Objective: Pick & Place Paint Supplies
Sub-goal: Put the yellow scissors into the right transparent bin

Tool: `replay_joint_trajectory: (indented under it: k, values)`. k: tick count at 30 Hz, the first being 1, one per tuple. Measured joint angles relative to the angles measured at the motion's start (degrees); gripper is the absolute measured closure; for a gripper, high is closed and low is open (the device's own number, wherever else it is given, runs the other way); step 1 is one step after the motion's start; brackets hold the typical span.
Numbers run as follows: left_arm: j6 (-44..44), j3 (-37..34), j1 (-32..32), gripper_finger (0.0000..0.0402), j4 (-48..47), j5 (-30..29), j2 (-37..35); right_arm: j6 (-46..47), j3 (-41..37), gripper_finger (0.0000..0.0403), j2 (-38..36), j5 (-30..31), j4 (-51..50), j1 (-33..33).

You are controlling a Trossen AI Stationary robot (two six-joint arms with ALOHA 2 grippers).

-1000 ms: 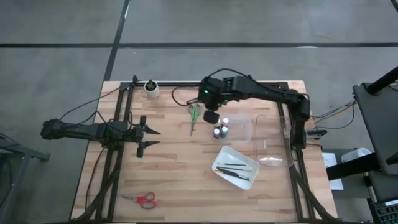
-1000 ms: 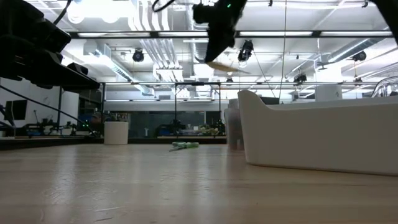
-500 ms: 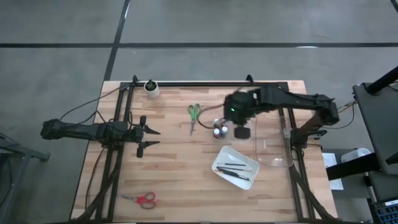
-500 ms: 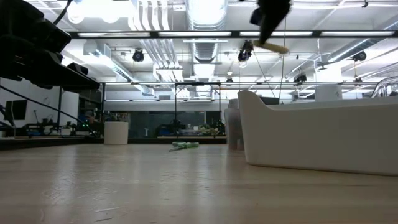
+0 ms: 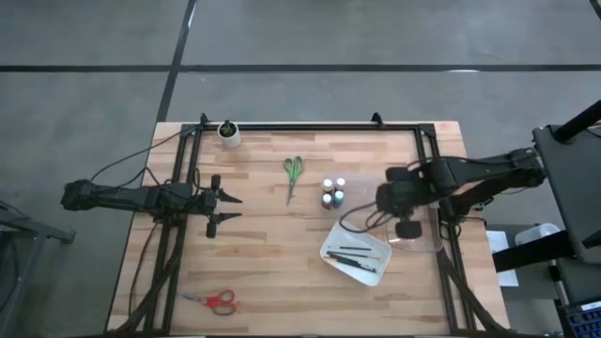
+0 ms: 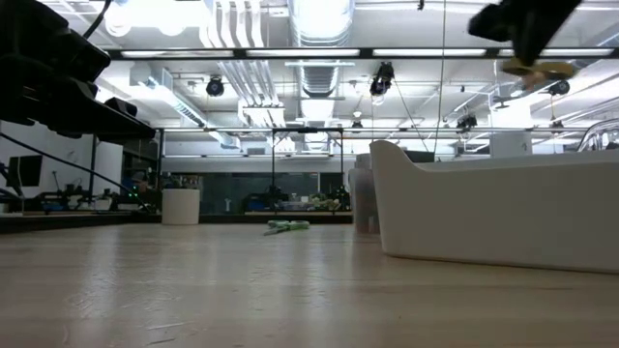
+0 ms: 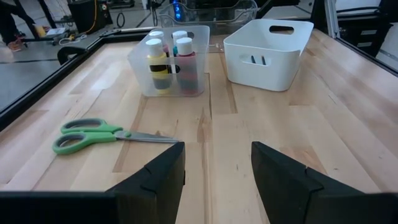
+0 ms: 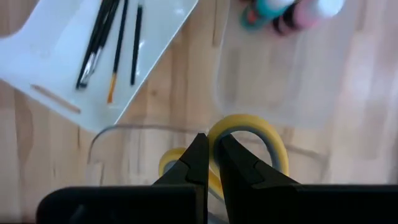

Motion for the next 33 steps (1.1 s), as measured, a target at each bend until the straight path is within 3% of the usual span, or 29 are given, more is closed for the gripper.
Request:
replay_joint_trajectory:
  k: [11, 17, 33]
  values:
    - [0.0, 0.0, 0.0, 0.0215, 0.0, 0.0, 0.0, 15.0, -13.4, 0.0390, -3.4, -3.3, 1.3, 5.5]
    - [0.0, 0.0, 0.0, 0.0215, 0.0, 0.0, 0.0, 15.3, -19.2, 0.0390, -3.3, -9.1, 7.8, 5.5]
    - [0.0, 0.0, 0.0, 0.0215, 0.0, 0.0, 0.0, 15.3, -30.2, 0.0390, -3.3, -12.4, 16.5, 5.5]
